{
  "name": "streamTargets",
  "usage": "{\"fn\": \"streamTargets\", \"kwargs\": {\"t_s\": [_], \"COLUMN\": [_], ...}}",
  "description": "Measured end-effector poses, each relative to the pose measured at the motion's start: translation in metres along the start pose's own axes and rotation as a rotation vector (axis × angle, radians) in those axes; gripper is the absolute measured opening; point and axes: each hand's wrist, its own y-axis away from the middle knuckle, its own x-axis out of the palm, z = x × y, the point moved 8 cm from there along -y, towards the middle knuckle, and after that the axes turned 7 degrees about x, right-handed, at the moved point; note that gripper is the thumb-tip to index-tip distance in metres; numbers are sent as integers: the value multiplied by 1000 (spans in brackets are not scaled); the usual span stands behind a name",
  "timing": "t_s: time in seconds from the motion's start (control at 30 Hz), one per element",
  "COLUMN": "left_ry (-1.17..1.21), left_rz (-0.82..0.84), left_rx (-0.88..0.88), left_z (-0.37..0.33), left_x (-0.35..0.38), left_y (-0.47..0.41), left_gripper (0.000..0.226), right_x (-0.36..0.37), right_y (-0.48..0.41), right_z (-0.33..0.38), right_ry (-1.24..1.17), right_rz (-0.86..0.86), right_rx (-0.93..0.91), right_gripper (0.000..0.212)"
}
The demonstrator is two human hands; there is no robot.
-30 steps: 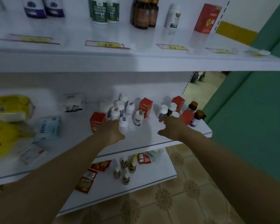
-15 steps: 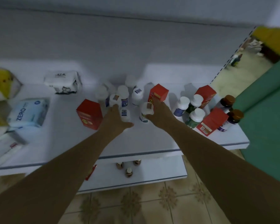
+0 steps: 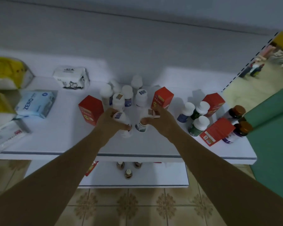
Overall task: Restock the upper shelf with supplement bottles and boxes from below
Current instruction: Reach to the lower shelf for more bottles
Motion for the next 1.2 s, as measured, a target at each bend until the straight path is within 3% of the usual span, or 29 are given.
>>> {"fn": "streamTargets", "kwargs": {"t_s": [0.2, 0.3, 0.43, 0.6, 0.73, 1.03, 1.2], "left_ry": [514, 642, 843, 822, 738, 717, 722], "left_rz": [179, 217, 275, 279, 321, 329, 408], "left_rx": [-28, -39, -16, 0, 119, 420, 463], "left_z": [-43, -67, -103, -138, -187, -291, -323], "left_x": [-15, -26, -41, -65, -88, -121, -115], "left_y": [56, 88, 132, 172, 213, 258, 266], "left_gripper": [32, 22, 40, 28, 23, 32, 34], "right_x": [-6, 1, 4, 7, 0, -39, -60], "right_y": [50, 81, 134, 192, 242, 322, 339], "right_z": [33, 58, 94, 140, 194, 275, 290], "right_ry": [-384, -524, -631, -617, -619, -639, -639], "right_rz": [183, 312, 393, 444, 441, 309, 273], "right_rx": [-15, -34, -53, -145, -234, -467, -521], "right_gripper": [18, 24, 23, 25, 29, 32, 31]}}
